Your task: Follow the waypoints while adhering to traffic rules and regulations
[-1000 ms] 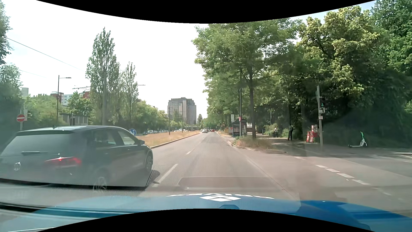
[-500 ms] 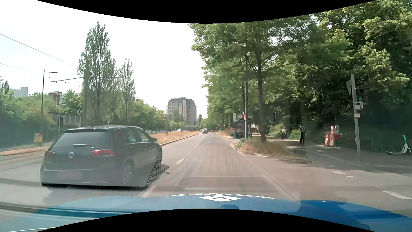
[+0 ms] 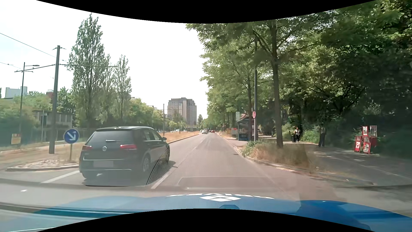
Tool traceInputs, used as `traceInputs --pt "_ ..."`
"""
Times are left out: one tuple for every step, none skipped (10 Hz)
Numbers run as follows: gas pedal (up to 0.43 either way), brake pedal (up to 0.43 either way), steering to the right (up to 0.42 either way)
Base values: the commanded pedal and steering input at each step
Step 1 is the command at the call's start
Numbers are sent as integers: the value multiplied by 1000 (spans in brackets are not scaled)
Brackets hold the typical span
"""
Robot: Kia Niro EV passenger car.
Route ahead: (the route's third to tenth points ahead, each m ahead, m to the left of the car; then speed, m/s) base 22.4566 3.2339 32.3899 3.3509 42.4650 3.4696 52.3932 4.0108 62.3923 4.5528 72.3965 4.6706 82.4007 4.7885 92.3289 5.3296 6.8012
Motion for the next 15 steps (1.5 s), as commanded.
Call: traceInputs --pt "260 0 -6" --pt "260 0 -5" --pt "260 0 -5" --pt "260 0 -9" --pt "260 0 -11" --pt "260 0 -10" --pt "260 0 -9" --pt "260 0 -8" --pt "260 0 -6" --pt "260 0 -7" --pt "248 0 -7" --pt "248 0 -7" --pt "240 0 -5" --pt "240 0 -5" --pt "240 0 -4"
